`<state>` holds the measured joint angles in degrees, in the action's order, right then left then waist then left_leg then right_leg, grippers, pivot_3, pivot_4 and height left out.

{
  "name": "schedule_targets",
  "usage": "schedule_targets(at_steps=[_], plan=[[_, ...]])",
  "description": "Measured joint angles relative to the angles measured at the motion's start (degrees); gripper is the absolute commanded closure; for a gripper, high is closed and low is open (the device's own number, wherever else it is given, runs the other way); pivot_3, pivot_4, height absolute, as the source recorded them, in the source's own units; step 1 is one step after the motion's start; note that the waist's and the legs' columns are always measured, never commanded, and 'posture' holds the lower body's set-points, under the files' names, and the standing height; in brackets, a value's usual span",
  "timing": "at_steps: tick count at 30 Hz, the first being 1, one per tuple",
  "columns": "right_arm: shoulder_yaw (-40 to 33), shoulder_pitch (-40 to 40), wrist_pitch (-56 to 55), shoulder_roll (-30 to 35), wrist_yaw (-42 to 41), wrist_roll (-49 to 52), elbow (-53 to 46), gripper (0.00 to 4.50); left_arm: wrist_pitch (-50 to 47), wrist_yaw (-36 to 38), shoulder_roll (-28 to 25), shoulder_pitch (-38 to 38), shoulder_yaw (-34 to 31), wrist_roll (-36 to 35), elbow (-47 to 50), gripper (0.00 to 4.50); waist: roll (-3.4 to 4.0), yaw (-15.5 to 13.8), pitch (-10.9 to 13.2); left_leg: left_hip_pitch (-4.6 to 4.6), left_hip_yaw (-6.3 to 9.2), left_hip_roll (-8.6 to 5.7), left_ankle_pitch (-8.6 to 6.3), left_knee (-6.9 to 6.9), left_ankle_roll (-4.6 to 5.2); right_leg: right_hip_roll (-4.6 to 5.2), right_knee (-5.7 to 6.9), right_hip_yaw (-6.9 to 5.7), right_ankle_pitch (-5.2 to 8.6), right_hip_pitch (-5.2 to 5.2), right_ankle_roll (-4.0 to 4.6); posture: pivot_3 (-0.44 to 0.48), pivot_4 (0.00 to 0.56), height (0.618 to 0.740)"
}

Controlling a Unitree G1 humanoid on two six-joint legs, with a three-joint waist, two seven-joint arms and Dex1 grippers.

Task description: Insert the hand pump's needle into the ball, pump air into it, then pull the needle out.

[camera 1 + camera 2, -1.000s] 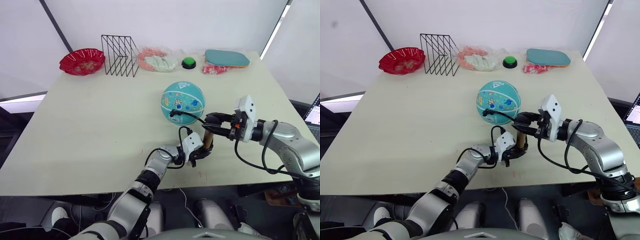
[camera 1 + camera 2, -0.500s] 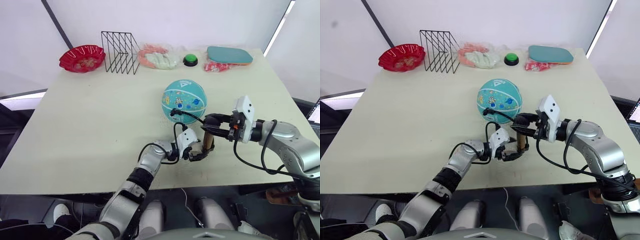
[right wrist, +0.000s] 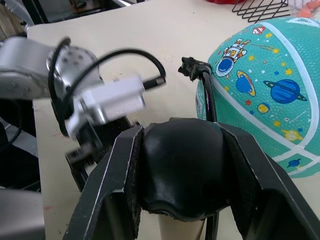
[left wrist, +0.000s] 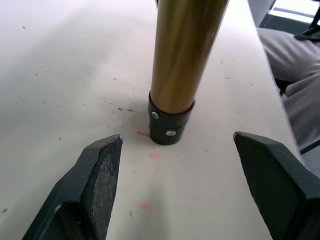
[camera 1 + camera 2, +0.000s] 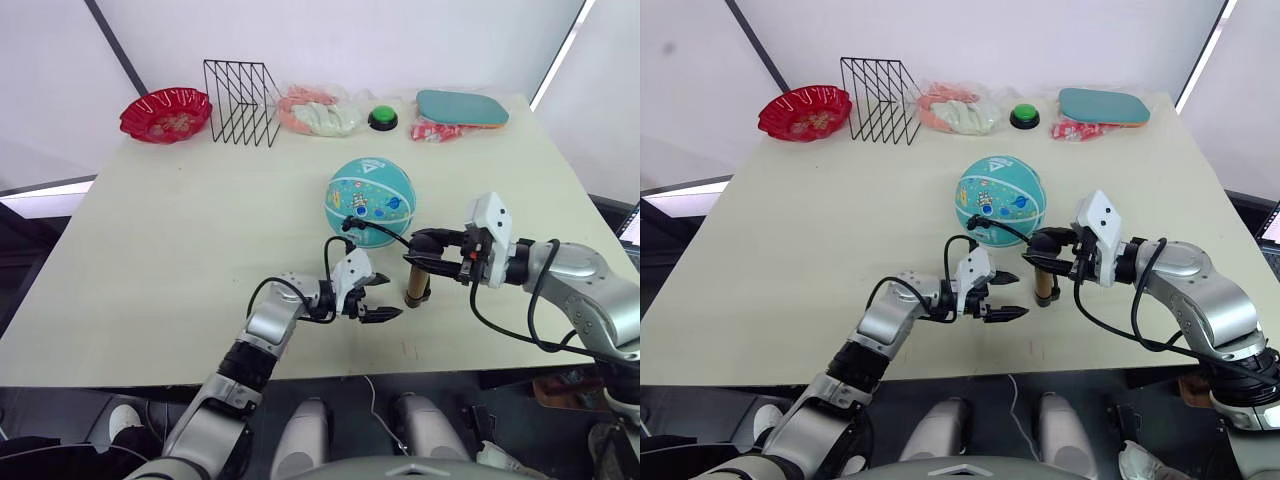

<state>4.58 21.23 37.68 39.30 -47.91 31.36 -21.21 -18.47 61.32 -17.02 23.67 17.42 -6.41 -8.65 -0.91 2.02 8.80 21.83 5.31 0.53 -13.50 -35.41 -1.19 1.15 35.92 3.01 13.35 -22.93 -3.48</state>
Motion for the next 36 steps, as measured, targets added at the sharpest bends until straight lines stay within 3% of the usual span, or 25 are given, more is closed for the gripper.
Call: schedule_targets(at_steps=[8, 13, 18, 25, 36], plan=[[1.24, 2.4, 1.77, 3.58, -0.84, -0.48, -2.54, 2.86, -2.98, 2.09, -7.46, -4.99, -4.33, -5.61, 8.59, 0.7, 0.22, -0.14, 0.45, 0.32, -0.03, -0.05, 0.0, -0.02, 0.0, 0.07, 0.02, 0.02, -0.02, -0.33, 0.01, 0.0, 0.15, 0.74], [2.44, 4.86, 2.42, 6.73, -1.42, -3.03, -3.88, 2.86, -5.0, 4.76, -11.79, -9.57, -10.41, -13.6, 14.7, 0.7, 0.33, -0.23, 0.77, 0.96, -0.01, -0.15, 0.01, -0.35, -0.01, 0.22, 0.17, -0.04, -0.17, -0.83, 0.21, 0.0, 0.15, 0.74], [3.67, 7.37, 2.96, 10.53, -2.83, -5.51, -6.49, 2.86, -6.92, 7.08, -15.75, -13.44, -16.36, -21.14, 18.86, 0.7, 0.35, -0.17, 1.1, 1.0, -0.04, -0.22, 0.01, -0.45, 0.0, 0.34, 0.21, -0.07, -0.17, -0.84, 0.22, 0.0, 0.15, 0.74], [4.95, 9.25, 2.38, 13.59, -5.46, -8.41, -9.87, 2.86, -7.7, 7.22, -19.02, -16.59, -19.66, -25.3, 21.15, 0.7, 0.23, -0.23, 1.34, 1.03, -0.07, -0.24, 0.01, -0.65, 0.0, 0.41, 0.32, -0.1, -0.17, -0.84, 0.21, 0.0, 0.15, 0.74], [14.22, 9.53, -18.23, 15.17, -9.97, -25.99, 0.14, 2.86, -8.95, 3.1, -19.7, -16.81, -21.61, -27.61, 22.13, 0.7, 0.14, -0.09, 1.48, 0.96, -0.12, -0.26, 0.01, -1.01, 0.0, 0.41, 0.81, -0.07, -0.17, -0.87, 0.21, 0.0, 0.15, 0.74]])
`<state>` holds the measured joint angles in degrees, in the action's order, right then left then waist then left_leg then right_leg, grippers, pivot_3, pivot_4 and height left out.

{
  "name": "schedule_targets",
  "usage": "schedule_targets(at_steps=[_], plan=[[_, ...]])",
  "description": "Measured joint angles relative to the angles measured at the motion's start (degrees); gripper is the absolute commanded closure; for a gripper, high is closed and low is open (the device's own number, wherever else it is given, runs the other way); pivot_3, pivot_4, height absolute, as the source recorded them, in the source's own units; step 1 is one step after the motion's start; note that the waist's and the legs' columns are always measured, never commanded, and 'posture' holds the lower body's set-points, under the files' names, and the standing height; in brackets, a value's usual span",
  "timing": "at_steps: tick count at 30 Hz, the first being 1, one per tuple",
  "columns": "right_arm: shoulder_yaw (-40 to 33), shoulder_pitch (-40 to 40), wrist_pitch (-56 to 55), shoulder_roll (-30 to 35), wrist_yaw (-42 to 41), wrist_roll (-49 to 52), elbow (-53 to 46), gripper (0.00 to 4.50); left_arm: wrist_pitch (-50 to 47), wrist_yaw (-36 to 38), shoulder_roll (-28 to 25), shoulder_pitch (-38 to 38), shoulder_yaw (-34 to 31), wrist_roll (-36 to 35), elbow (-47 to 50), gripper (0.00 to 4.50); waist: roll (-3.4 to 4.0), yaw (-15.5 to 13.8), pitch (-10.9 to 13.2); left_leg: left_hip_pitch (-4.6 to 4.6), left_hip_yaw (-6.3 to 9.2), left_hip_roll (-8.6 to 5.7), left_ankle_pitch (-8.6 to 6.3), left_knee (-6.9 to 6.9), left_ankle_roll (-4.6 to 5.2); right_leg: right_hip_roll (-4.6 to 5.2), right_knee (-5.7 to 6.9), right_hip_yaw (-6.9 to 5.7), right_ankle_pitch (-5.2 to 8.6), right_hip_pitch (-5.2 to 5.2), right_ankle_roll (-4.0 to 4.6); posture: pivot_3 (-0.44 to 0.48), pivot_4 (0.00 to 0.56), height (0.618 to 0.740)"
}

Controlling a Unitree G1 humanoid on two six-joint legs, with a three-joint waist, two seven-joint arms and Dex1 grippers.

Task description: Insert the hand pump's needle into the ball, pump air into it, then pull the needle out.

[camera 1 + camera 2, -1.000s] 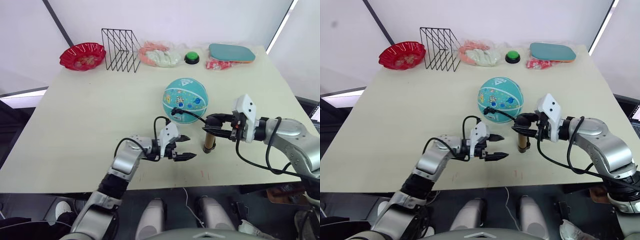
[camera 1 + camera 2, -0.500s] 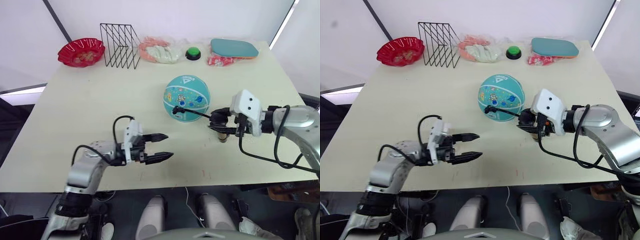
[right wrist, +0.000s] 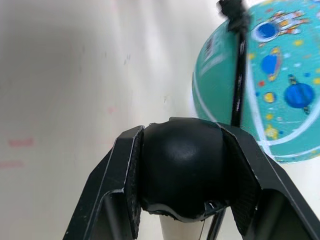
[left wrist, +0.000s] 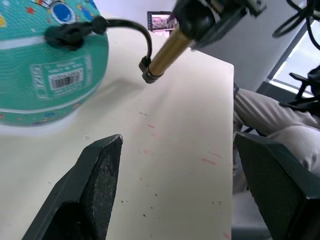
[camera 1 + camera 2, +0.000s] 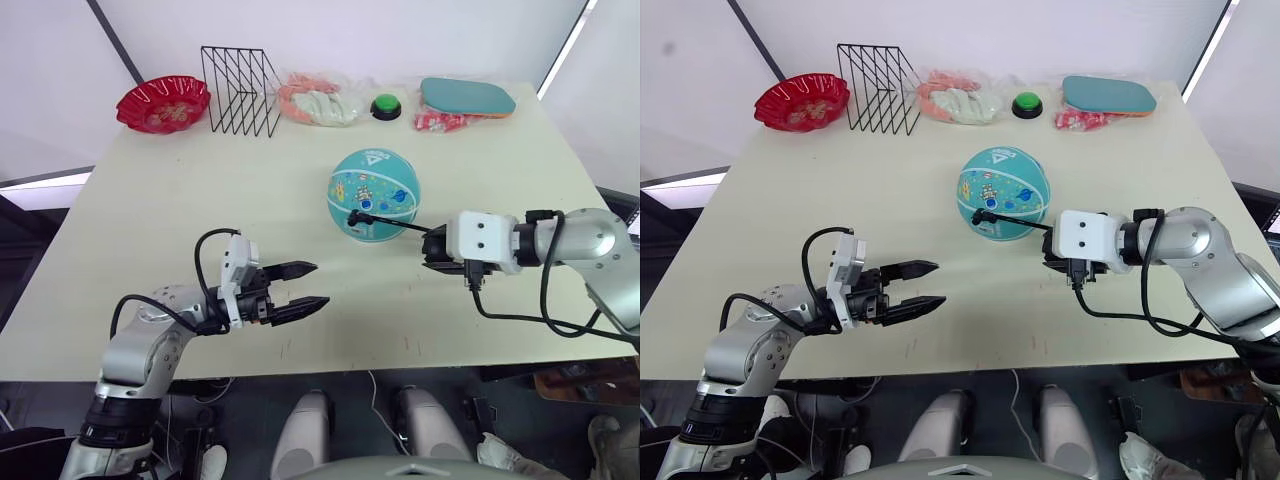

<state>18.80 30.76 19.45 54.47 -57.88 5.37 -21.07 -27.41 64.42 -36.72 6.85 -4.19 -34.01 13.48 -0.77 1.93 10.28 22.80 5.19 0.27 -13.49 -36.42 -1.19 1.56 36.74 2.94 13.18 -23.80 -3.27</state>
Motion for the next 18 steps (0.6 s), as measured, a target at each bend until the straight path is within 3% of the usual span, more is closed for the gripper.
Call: schedule_targets(at_steps=[11, 18], plan=[[4.31, -1.4, -19.6, -3.34, 0.69, -14.41, 12.28, 2.86, -0.98, -3.17, 0.11, 1.55, 0.13, -1.1, 1.76, 0.7, -0.01, 0.01, 0.0, -0.03, -0.03, -0.02, 0.0, -0.08, -0.01, 0.01, 0.1, 0.06, -0.02, 0.0, 0.01, 0.0, 0.15, 0.74], [6.3, -0.36, -18.77, -9.39, 1.42, -20.53, 16.56, 2.86, -1.08, -3.73, 0.07, 1.56, 0.21, -1.33, 2.08, 0.7, -0.05, -0.06, -0.02, -0.1, -0.02, -0.03, 0.01, -0.44, 0.0, -0.02, 0.18, 0.06, -0.18, 0.17, 0.03, 0.0, 0.15, 0.74]])
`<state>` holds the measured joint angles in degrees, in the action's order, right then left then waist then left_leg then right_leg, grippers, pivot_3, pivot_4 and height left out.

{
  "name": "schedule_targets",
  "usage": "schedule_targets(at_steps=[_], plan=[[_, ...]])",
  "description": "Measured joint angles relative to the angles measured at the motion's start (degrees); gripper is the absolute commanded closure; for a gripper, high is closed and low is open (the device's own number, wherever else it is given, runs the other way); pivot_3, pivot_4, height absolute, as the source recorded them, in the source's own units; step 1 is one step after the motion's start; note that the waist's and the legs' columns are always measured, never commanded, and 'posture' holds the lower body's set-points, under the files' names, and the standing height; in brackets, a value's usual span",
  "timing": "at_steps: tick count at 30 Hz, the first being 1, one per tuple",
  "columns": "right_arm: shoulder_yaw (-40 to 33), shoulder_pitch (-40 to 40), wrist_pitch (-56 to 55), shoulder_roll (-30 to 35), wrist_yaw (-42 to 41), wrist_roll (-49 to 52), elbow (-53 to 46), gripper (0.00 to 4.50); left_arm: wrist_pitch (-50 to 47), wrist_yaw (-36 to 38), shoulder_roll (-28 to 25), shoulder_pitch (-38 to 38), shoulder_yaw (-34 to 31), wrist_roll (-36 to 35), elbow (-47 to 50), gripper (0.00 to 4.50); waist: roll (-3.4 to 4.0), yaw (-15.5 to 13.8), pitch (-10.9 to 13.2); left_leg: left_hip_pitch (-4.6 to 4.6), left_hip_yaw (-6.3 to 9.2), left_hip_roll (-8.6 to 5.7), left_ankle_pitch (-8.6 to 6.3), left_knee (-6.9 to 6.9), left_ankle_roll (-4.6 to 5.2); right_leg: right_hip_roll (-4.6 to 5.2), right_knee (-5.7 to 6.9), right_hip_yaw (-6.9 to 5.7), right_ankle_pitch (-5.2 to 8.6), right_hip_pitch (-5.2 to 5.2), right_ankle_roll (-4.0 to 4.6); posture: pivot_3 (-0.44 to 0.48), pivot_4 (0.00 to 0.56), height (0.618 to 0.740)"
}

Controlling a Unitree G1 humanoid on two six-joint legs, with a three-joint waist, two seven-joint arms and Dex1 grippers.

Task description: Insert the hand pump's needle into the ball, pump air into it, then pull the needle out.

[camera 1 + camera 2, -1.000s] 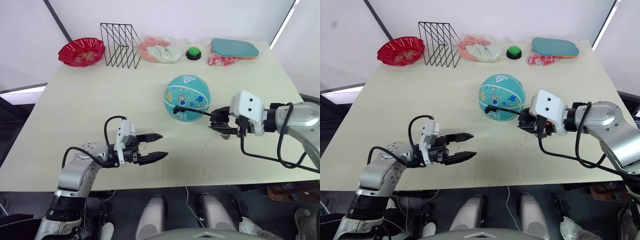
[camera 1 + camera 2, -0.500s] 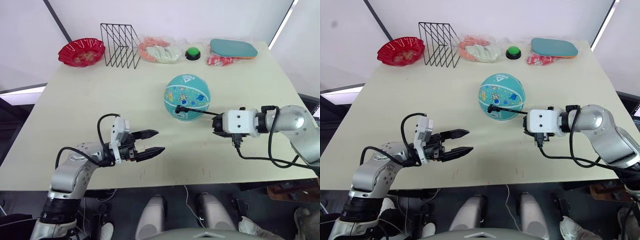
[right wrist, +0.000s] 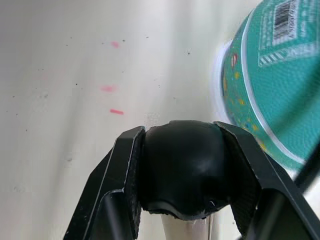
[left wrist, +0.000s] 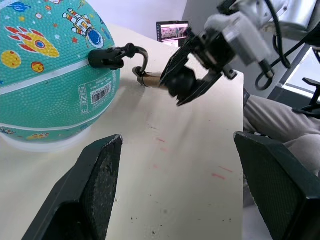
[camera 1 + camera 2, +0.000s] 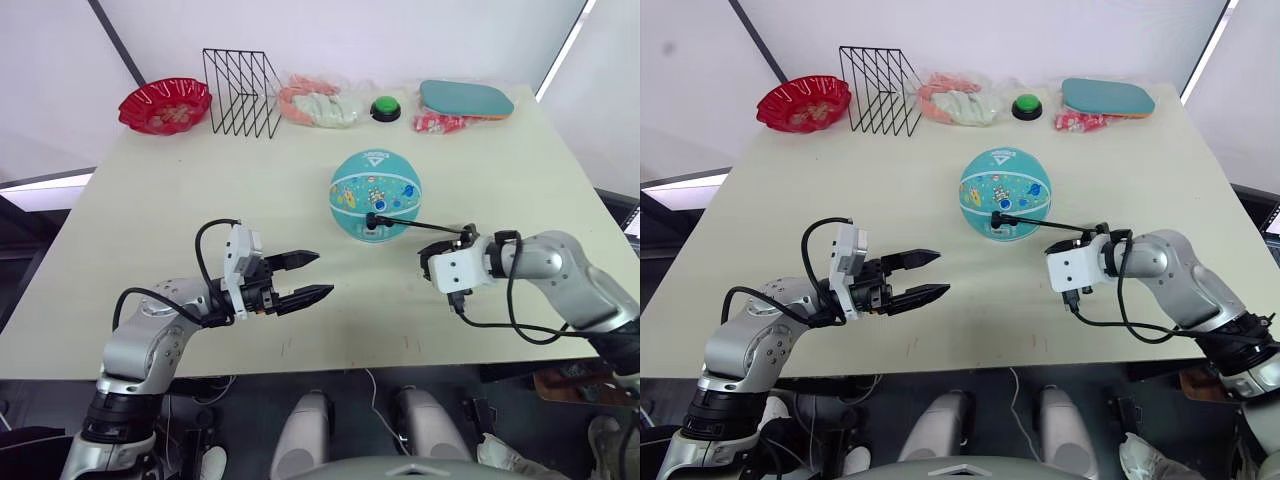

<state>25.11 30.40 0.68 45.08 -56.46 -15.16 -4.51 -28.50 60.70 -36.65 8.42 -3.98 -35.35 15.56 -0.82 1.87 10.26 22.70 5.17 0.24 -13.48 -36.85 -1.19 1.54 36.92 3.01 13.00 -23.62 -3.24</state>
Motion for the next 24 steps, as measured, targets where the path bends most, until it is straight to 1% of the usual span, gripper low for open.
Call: schedule_targets(at_steps=[4, 8, 10, 11, 12, 13, 14, 16, 19, 20, 21, 23, 24], plan=[[1.79, 1.38, 3.2, -4.44, -0.55, -2.75, 3.02, 2.86, -0.83, -0.84, -0.05, 0.73, -0.05, -0.77, 0.19, 0.7, -0.02, -0.03, -0.01, 0.01, 0.01, 0.01, 0.0, -0.24, 0.0, -0.04, 0.08, 0.0, -0.02, 0.07, 0.03, 0.0, 0.15, 0.74], [2.15, 1.63, 6.19, -6.75, -1.41, -2.91, 6.12, 2.86, -2.87, -1.19, -0.81, 0.82, -0.83, -3.02, 1.68, 0.7, -0.03, -0.37, -0.01, 0.04, 0.01, -0.02, 0.0, -0.31, 0.0, -0.01, 0.11, 0.01, -0.05, 0.07, -0.01, 0.0, 0.15, 0.74], [2.1, 1.58, 6.97, -7.15, -2.08, -2.52, 7.13, 1.84, -3.52, -1.42, -1.49, 0.82, -1.75, -3.59, 2.19, 0.7, -0.03, -0.5, -0.01, 0.04, 0.01, -0.02, 0.0, -0.3, 0.0, -0.01, 0.11, 0.01, -0.05, 0.07, -0.01, 0.0, 0.15, 0.74], [2.08, 1.43, 7.5, -7.18, -2.35, -2.21, 7.46, 1.67, -3.64, -1.7, -1.74, 0.82, -2.29, -3.75, 2.32, 0.7, -0.02, -0.6, 0.0, 0.04, 0.01, -0.02, 0.0, -0.28, 0.0, -0.01, 0.11, 0.01, -0.05, 0.06, -0.01, 0.0, 0.15, 0.74], [1.83, 0.73, 7.96, -7.05, -2.85, -2.05, 8.04, 1.0, -3.72, -1.89, -2.23, 0.81, -2.7, -4.13, 2.48, 0.7, -0.02, -0.76, 0.0, 0.05, 0.01, -0.02, 0.0, -0.27, 0.0, -0.01, 0.11, 0.01, -0.06, 0.05, -0.01, 0.0, 0.15, 0.74], [1.83, 0.66, 7.97, -7.05, -2.91, -2.03, 8.07, 0.74, -3.73, -1.9, -2.25, 0.81, -2.73, -4.14, 2.49, 0.7, -0.02, -0.77, 0.0, 0.05, 0.01, -0.02, 0.0, -0.27, 0.0, -0.01, 0.11, 0.01, -0.06, 0.04, -0.01, 0.0, 0.15, 0.74], [1.02, -0.25, 8.0, -7.22, -2.87, -1.21, 7.54, 0.05, -3.77, -1.96, -2.45, 0.73, -2.76, -4.22, 2.63, 0.7, -0.01, -0.76, 0.01, 0.07, 0.0, -0.02, 0.0, -0.26, 0.0, -0.02, 0.11, 0.02, -0.07, 0.02, -0.02, 0.0, 0.15, 0.74], [-0.06, -0.68, 8.54, -7.24, -2.89, 0.16, 6.43, 0.05, -3.82, -1.98, -2.6, 0.71, -2.77, -4.22, 2.73, 0.7, 0.01, -0.75, 0.02, 0.07, 0.0, -0.02, 0.0, -0.25, 0.0, -0.02, 0.11, 0.03, -0.1, 0.01, -0.09, 0.0, 0.15, 0.74], [-3.48, -2.69, 10.85, -7.07, -3.84, 3.83, 1.74, 0.05, -3.84, -2.01, -3.13, 0.7, -2.84, -4.27, 2.89, 0.7, 0.01, -0.76, 0.02, 0.07, 0.01, -0.01, 0.0, -0.24, 0.0, -0.03, 0.11, 0.02, -0.11, 0.01, -0.1, 0.0, 0.15, 0.74], [-5.43, -4.26, 12.52, -6.69, -4.74, 6.65, -1.61, 0.05, -3.84, -2.09, -3.2, 0.8, -2.9, -4.27, 2.93, 0.7, 0.01, -0.78, 0.02, 0.06, 0.01, 0.0, 0.0, -0.24, 0.0, -0.03, 0.12, 0.02, -0.11, 0.01, -0.1, 0.0, 0.15, 0.74], [-6.34, -5.12, 13.11, -6.6, -5.02, 7.8, -2.89, 0.05, -3.83, -2.09, -3.22, 0.77, -2.95, -4.28, 2.94, 0.7, 0.0, -0.79, 0.02, 0.07, 0.02, 0.0, 0.0, -0.24, 0.01, -0.03, 0.12, 0.01, -0.11, 0.01, -0.1, 0.0, 0.15, 0.74], [-11.26, -10.12, 16.5, -6.03, -5.9, 14.03, -9.14, 0.05, -3.85, -1.96, -4.01, 1.24, -3.13, -4.28, 2.66, 0.7, 0.0, -1.14, 0.02, 0.11, 0.08, -0.01, 0.0, -0.25, 0.01, -0.03, 0.12, -0.03, -0.1, 0.02, -0.09, 0.0, 0.15, 0.74], [-12.55, -11.12, 17.17, -5.97, -5.93, 15.41, -10.42, 0.05, -3.85, -1.9, -4.38, 1.35, -3.33, -4.27, 2.56, 0.7, 0.01, -1.1, 0.02, 0.12, 0.06, -0.01, 0.0, -0.26, 0.01, -0.03, 0.12, -0.01, -0.11, 0.02, -0.1, 0.0, 0.15, 0.74]])
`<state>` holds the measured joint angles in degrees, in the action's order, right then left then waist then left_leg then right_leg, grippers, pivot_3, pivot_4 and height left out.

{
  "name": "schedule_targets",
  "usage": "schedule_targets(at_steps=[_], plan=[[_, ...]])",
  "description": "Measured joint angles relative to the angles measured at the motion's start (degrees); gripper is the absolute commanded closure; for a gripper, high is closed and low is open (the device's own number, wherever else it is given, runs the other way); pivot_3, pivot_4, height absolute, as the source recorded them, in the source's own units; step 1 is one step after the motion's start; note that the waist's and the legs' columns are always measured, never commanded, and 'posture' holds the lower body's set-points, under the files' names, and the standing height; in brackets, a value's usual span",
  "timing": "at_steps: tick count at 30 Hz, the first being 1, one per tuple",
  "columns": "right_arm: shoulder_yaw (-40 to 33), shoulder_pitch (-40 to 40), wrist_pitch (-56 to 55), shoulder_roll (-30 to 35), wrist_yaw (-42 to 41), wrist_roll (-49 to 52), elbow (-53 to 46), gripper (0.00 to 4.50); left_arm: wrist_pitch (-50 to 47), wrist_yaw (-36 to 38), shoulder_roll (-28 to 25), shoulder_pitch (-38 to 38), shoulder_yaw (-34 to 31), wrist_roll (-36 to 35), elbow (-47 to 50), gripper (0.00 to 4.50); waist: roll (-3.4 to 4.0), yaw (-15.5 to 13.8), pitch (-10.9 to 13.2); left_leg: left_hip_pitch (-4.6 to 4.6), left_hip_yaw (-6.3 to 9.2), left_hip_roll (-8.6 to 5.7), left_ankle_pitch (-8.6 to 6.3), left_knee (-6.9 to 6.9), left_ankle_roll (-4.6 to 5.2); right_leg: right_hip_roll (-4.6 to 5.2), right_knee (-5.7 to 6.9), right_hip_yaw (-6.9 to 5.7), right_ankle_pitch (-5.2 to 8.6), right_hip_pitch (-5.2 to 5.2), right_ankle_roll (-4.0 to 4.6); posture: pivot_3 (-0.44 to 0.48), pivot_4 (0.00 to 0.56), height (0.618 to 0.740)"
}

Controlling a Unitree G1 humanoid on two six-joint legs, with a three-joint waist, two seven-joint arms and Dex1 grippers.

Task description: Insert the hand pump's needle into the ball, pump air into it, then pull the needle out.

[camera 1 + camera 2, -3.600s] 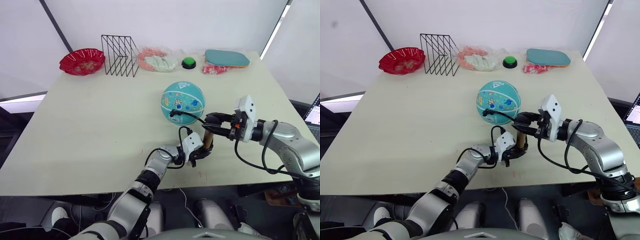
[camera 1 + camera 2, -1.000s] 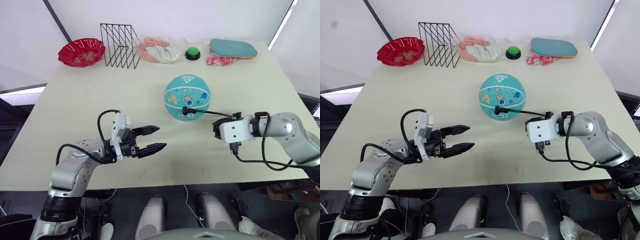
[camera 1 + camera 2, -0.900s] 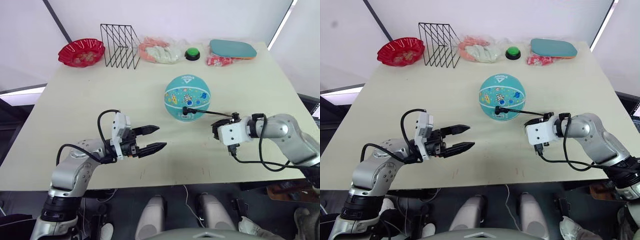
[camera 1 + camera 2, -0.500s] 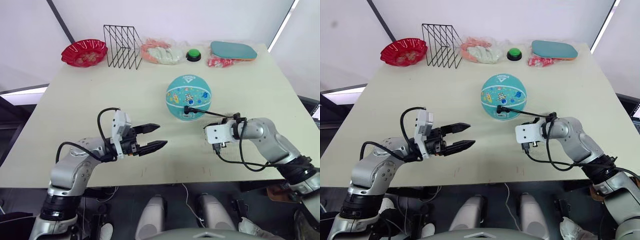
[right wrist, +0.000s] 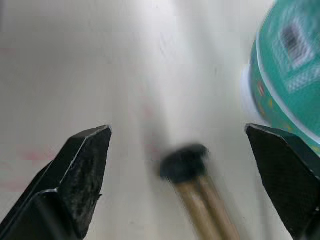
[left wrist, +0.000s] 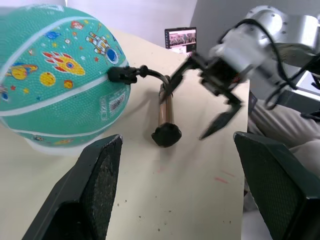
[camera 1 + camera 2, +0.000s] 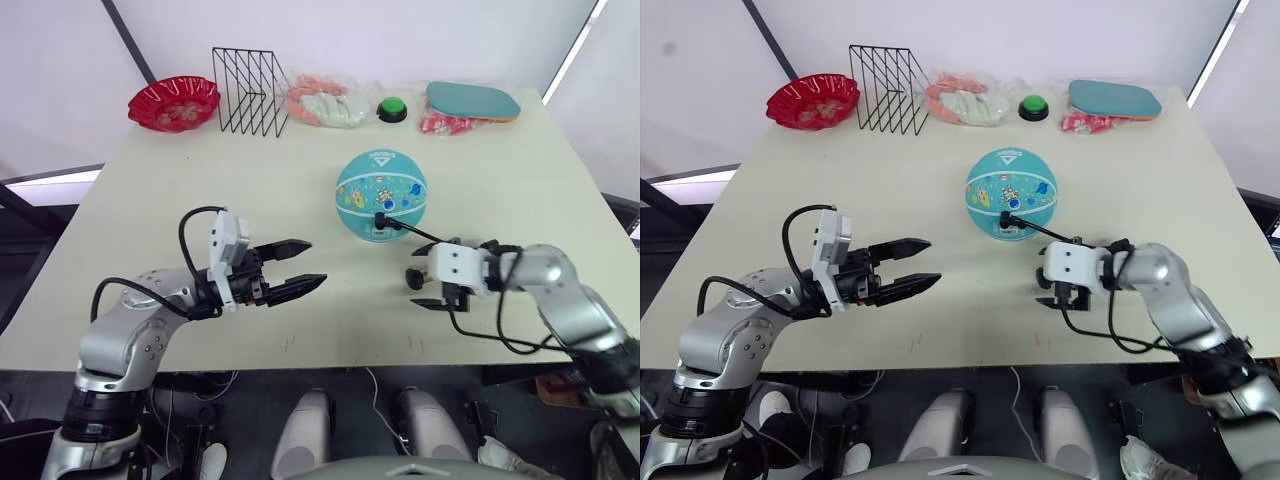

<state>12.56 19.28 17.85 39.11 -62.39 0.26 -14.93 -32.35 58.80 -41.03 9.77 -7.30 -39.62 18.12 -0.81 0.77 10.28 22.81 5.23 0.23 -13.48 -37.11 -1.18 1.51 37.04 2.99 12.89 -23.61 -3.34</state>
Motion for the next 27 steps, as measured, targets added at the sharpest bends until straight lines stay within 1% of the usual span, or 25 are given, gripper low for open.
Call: schedule_targets(at_steps=[1, 3, 4, 6, 8, 11, 14, 17, 19, 22, 25, 26, 27], plan=[[-2.36, -1.56, 1.52, 0.4, 0.23, 2.39, -2.19, 0.05, 0.02, 0.16, -0.3, 0.73, -0.14, 0.03, -0.3, 0.7, 0.01, 0.04, 0.0, -0.02, -0.07, 0.0, 0.0, -0.02, 0.0, 0.02, 0.0, 0.04, 0.0, 0.0, 0.0, 0.0, 0.15, 0.74], [-4.47, -3.04, 2.07, 1.32, 0.3, 4.4, -4.15, 0.05, 0.22, 0.39, -0.42, 1.38, -0.27, 0.08, -0.7, 0.7, 0.0, 0.1, 0.0, -0.04, -0.09, 0.0, 0.0, -0.06, 0.0, 0.01, 0.0, 0.05, 0.07, 0.01, 0.09, 0.0, 0.15, 0.74], [-9.07, -7.73, 1.94, 1.39, 0.58, 7.36, -7.61, 0.05, 0.5, 1.22, -0.51, 2.91, 0.36, 0.24, -1.64, 0.7, 0.0, -0.34, 0.01, 0.03, 0.01, -0.01, 0.0, -0.06, 0.01, 0.0, 0.01, -0.05, 0.08, 0.01, 0.09, 0.0, 0.15, 0.74], [-15.9, -15.42, 2.51, 0.79, 1.82, 12.43, -13.04, 0.05, 1.06, 2.31, -1.67, 4.79, 0.12, 1.18, -4.23, 0.7, -0.01, -0.58, 0.0, 0.02, 0.01, 0.06, 0.0, -0.03, 0.0, -0.05, 0.03, -0.11, 0.06, 0.04, 0.05, 0.0, 0.15, 0.74], [-19.83, -18.92, 3.24, 0.3, 3.51, 15.48, -16.53, 0.05, 1.63, 2.77, -2.01, 6.91, 0.17, 1.88, -6.5, 0.7, 0.01, 0.02, 0.01, -0.02, -0.16, 0.07, 0.0, -0.05, 0.01, -0.04, 0.03, 0.03, 0.06, 0.03, 0.03, 0.0, 0.15, 0.74], [-23.21, -21.87, 3.73, 0.16, 6.0, 17.91, -20.58, 0.05, 2.29, 4.18, -1.97, 9.29, 1.0, 2.41, -8.31, 0.7, 0.0, 0.78, 0.01, -0.1, -0.29, 0.1, 0.01, -0.08, 0.01, -0.06, 0.07, 0.14, 0.19, 0.04, -0.11, 0.0, 0.15, 0.74], [-28.86, -27.29, 4.8, -0.83, 8.94, 21.14, -26.3, 0.05, 3.16, 6.14, -2.13, 14.17, 1.92, 3.94, -12.87, 0.7, -0.01, 0.36, 0.02, -0.1, -0.22, 0.13, 0.01, -0.12, 0.02, -0.14, 0.23, 0.1, 0.2, 0.01, -0.14, 0.0, 0.15, 0.74], [-32.66, -30.37, 5.28, -0.98, 10.52, 23.67, -30.4, 0.05, 5.06, 7.82, -2.11, 18.32, 3.22, 6.02, -17.12, 0.7, -0.02, 0.13, 0.01, -0.12, -0.24, 0.13, 0.01, -0.16, 0.02, -0.15, 0.28, 0.13, 0.22, 0.01, -0.14, 0.0, 0.15, 0.74], [-35.73, -32.61, 5.75, -1.31, 12.32, 26.76, -33.81, 0.05, 7.44, 9.25, -0.95, 23.39, 5.17, 8.74, -23.11, 0.7, -0.04, 0.08, 0.01, -0.11, -0.26, 0.13, 0.01, -0.24, 0.02, -0.16, 0.32, 0.14, 0.22, 0.02, -0.13, 0.0, 0.15, 0.74], [-36.47, -33.38, 5.97, -1.31, 13.56, 28.05, -34.66, 0.05, 8.81, 10.31, 0.21, 25.23, 6.15, 9.95, -25.69, 0.7, -0.06, 0.33, 0.01, -0.11, -0.3, 0.13, 0.01, -0.24, 0.02, -0.16, 0.38, 0.21, 0.21, 0.0, -0.15, 0.0, 0.15, 0.74], [-39.64, -36.54, 6.2, -1.6, 15.1, 30.06, -37.17, 0.05, 12.63, 9.45, 4.62, 33.37, 8.7, 14.81, -35.11, 0.7, -0.11, -0.99, 0.02, -0.02, -0.16, 0.1, 0.02, -0.36, 0.02, -0.19, 0.5, 0.06, 0.2, 0.0, -0.17, 0.0, 0.15, 0.74], [-40.83, -37.71, 6.26, -1.67, 15.81, 30.88, -38.53, 0.05, 14.83, 8.53, 6.54, 36.87, 9.84, 17.04, -39.04, 0.7, -0.14, -1.23, 0.02, -0.01, -0.17, 0.1, 0.02, -0.37, 0.02, -0.2, 0.49, 0.09, 0.2, 0.01, -0.18, 0.0, 0.15, 0.74], [-41.14, -38.04, 6.31, -1.68, 16.31, 31.41, -39.19, 0.05, 16.05, 8.17, 7.7, 38.75, 10.29, 18.2, -41.24, 0.7, -0.17, -1.24, 0.0, -0.03, -0.24, 0.1, 0.02, -0.37, 0.02, -0.2, 0.48, 0.15, 0.2, 0.01, -0.18, 0.0, 0.15, 0.74]])
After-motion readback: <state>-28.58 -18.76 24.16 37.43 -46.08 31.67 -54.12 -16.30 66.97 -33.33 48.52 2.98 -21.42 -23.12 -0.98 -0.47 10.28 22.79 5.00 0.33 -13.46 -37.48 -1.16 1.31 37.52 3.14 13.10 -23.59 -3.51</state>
